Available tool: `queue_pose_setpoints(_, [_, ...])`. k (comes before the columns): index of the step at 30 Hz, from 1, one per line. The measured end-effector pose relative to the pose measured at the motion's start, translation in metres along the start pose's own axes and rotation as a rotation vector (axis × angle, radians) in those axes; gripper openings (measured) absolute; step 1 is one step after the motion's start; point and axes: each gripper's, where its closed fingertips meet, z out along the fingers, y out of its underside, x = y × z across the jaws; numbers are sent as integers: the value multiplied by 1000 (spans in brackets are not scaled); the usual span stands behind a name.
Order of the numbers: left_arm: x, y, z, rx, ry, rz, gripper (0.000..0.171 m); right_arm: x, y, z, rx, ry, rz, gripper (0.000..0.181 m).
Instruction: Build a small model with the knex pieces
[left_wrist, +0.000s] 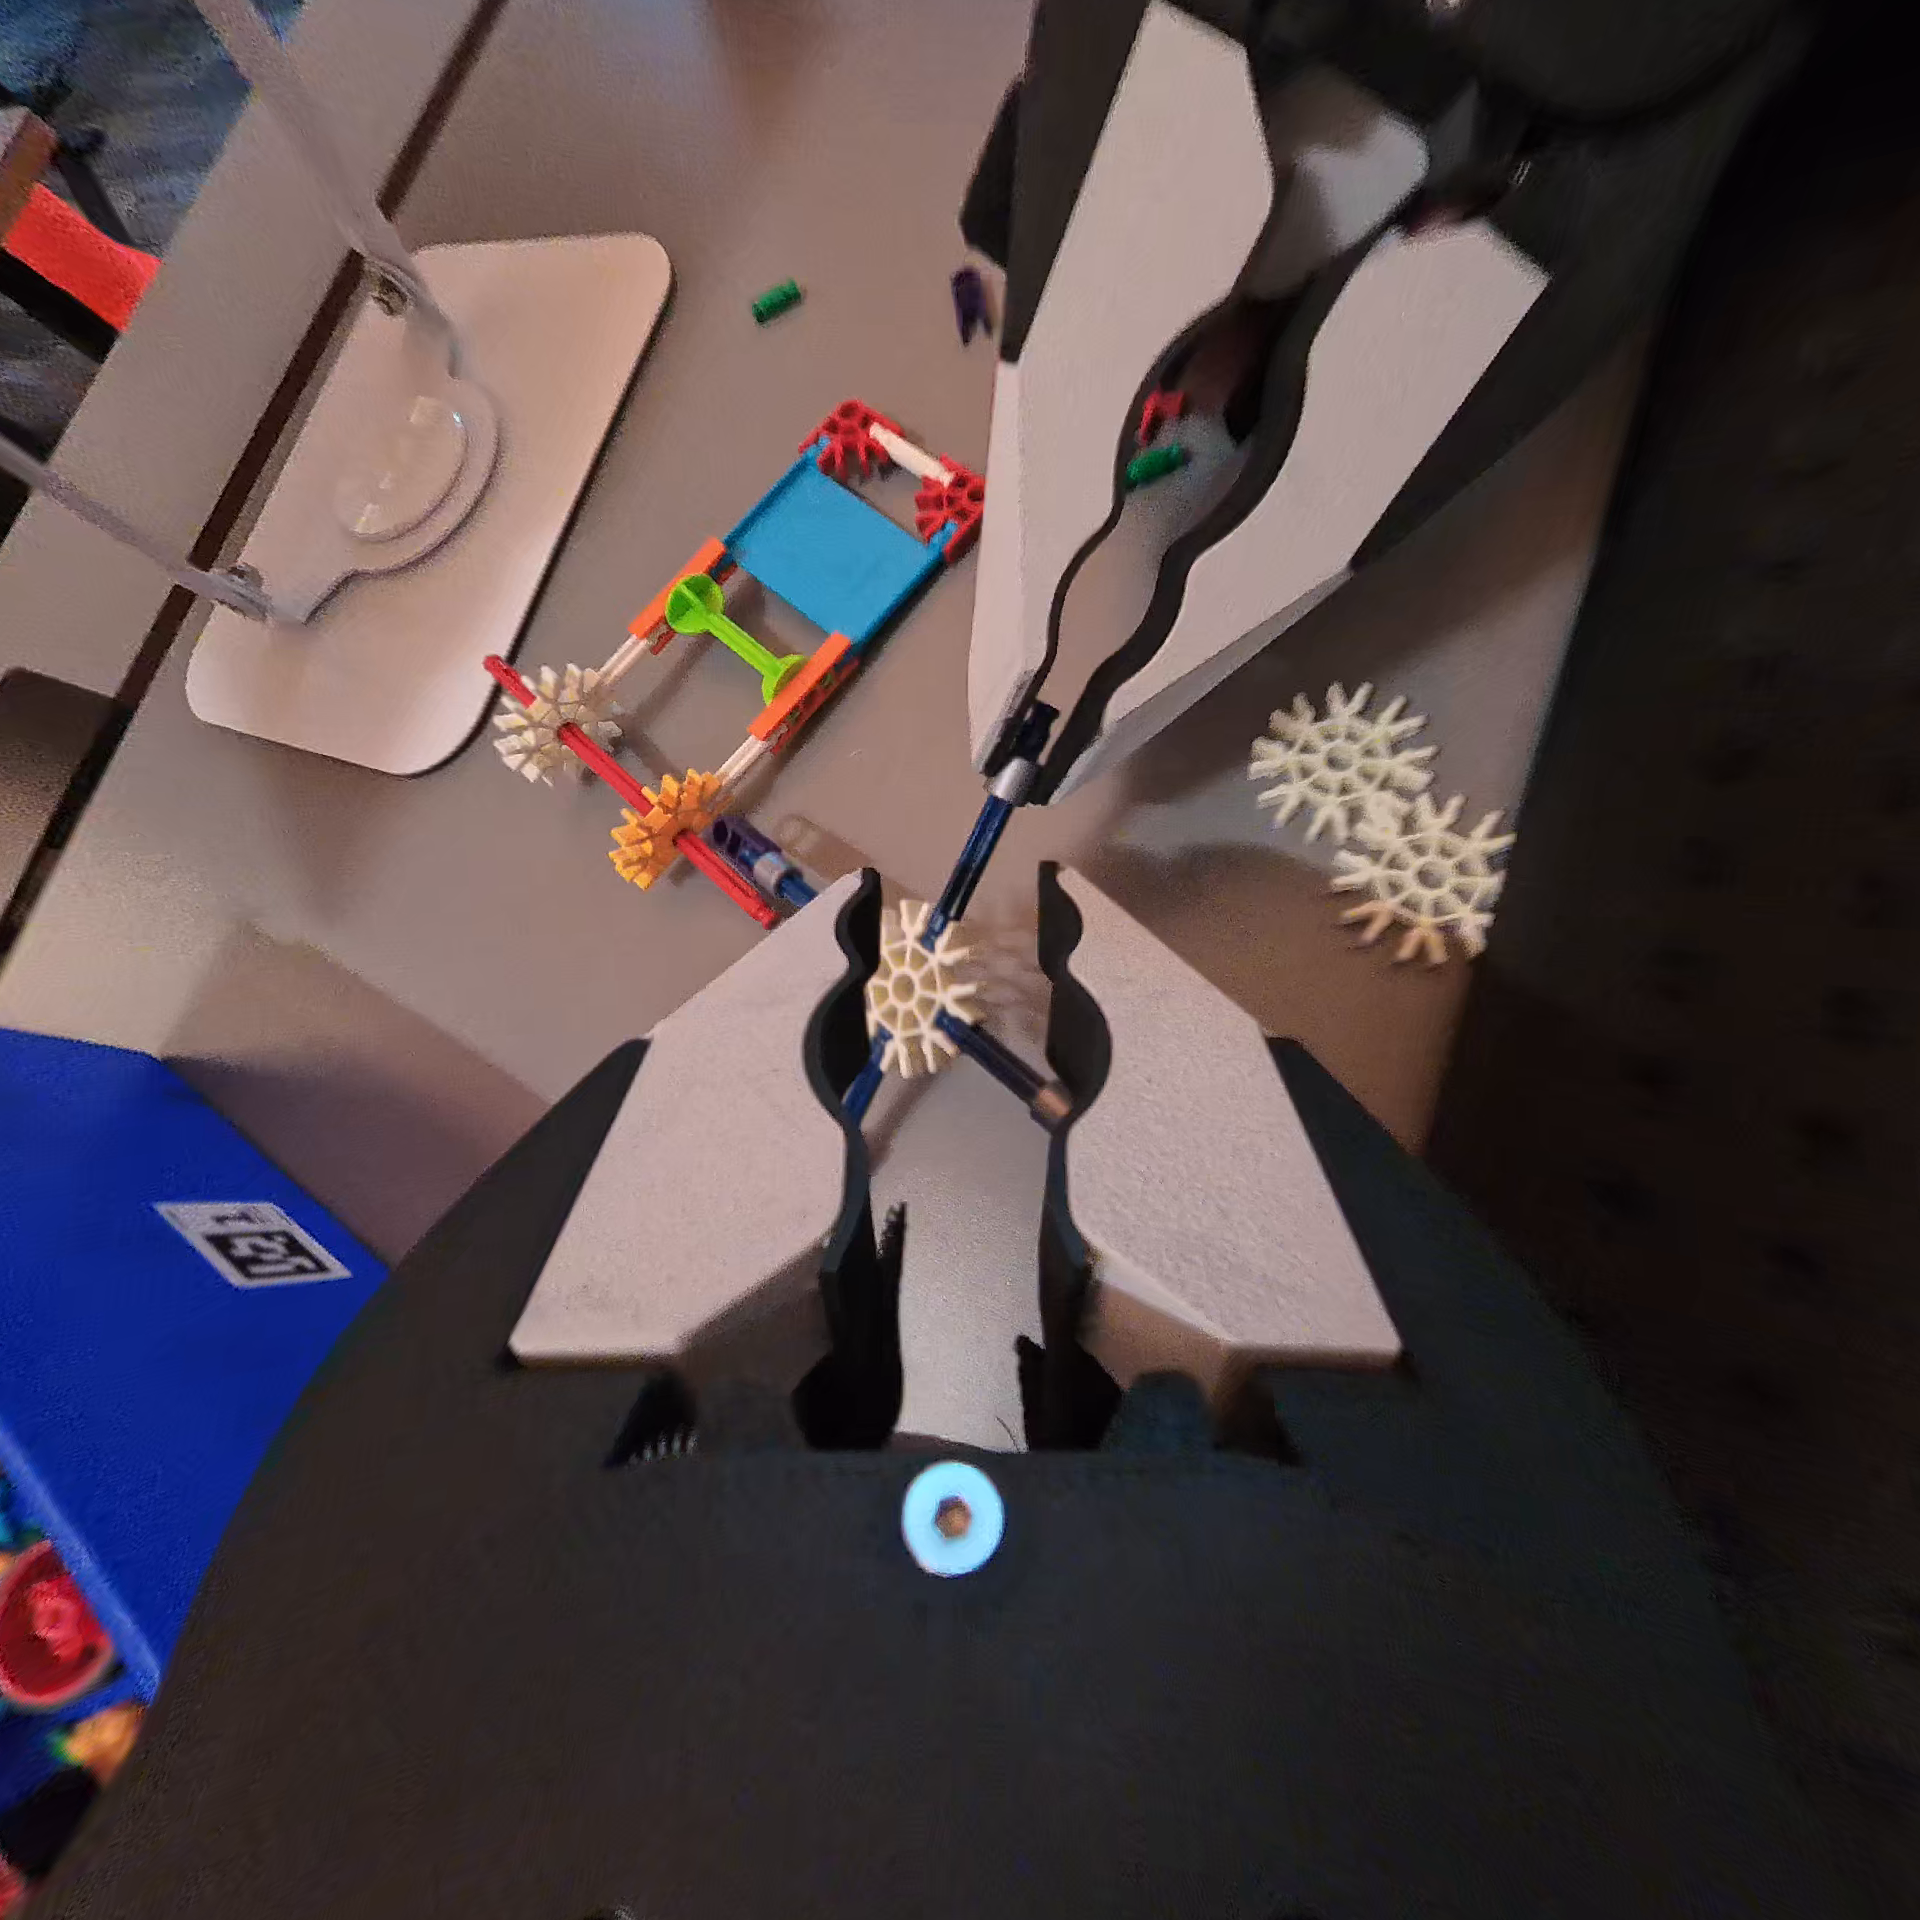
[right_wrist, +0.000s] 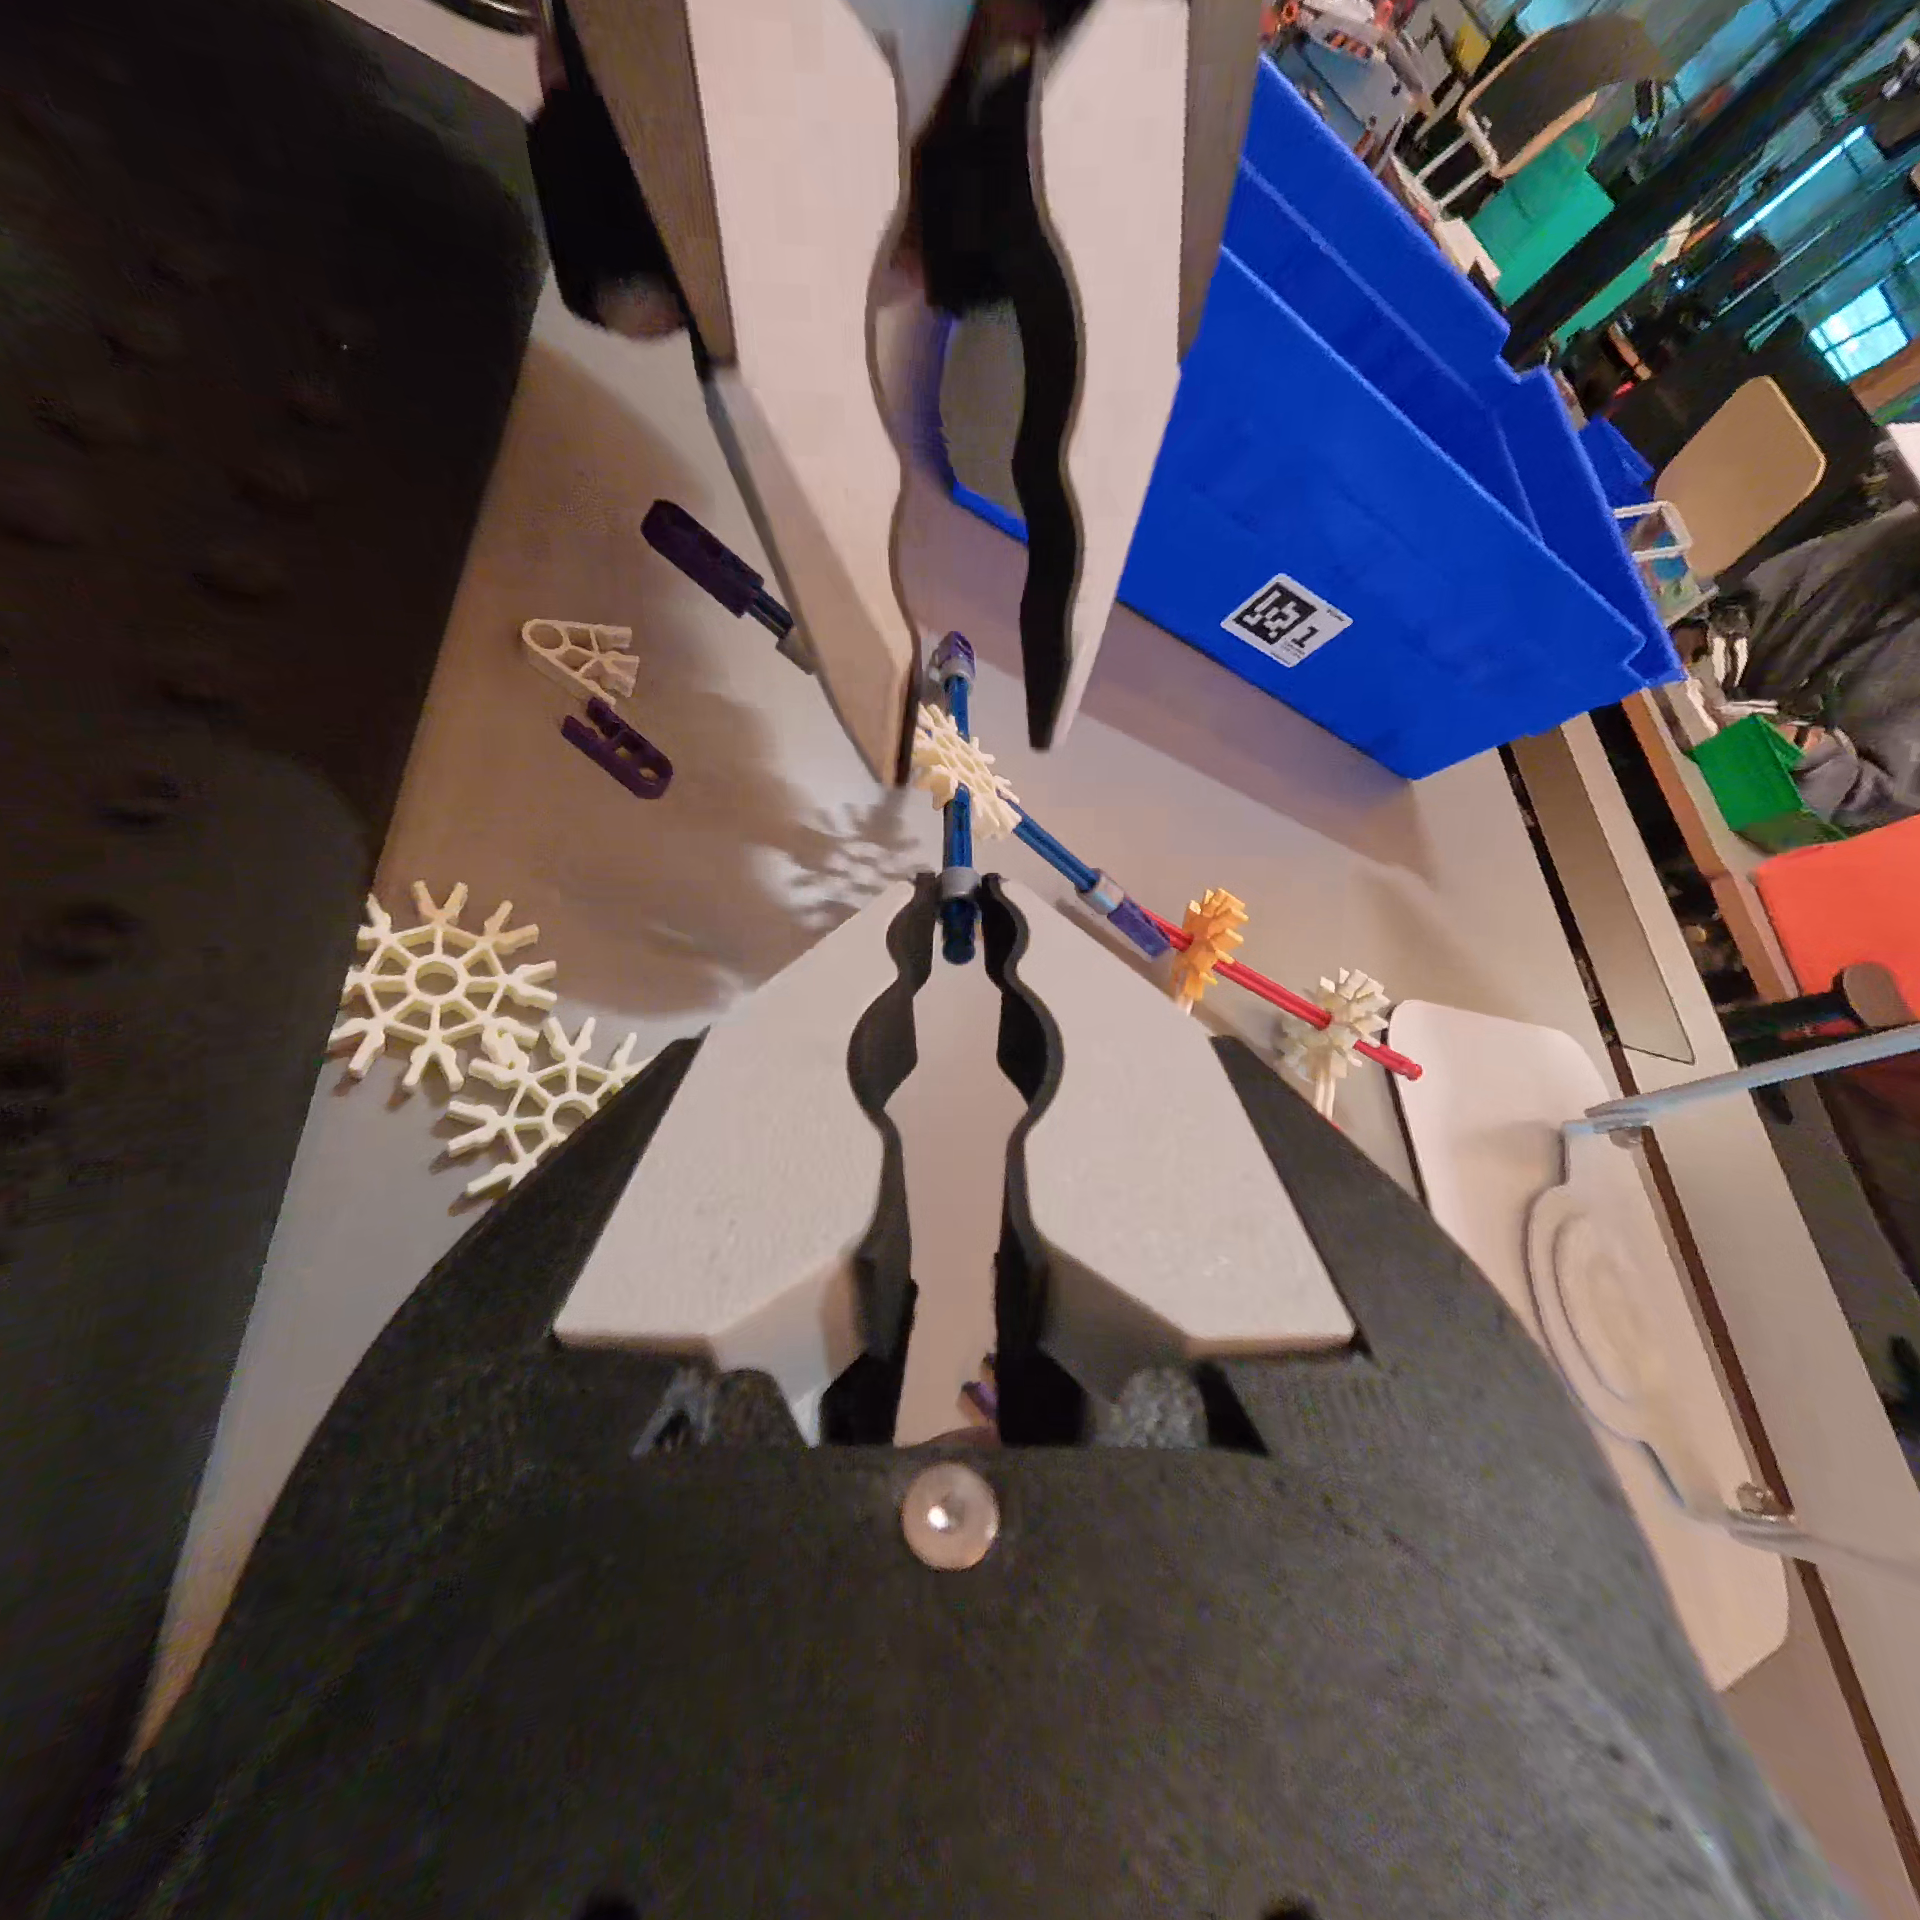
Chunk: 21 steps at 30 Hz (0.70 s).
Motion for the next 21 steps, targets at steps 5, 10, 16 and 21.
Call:
queue_pose_setpoints(5, [2, 11, 22, -74, 50, 82, 15, 0, -2, 1, 16, -7, -16, 6])
queue_pose_setpoints(10, [0, 15, 27, -75, 28, 107, 6, 2, 1, 5, 2, -3, -23, 7])
queue_pose_setpoints(16, [-2, 10, 27, -32, 0, 98, 2, 8, -1, 9, 3, -4, 26, 9])
queue_pose_setpoints(21, [-8, 17, 26, -33, -19, 71, 2, 18, -3, 2, -1, 26, 51, 28])
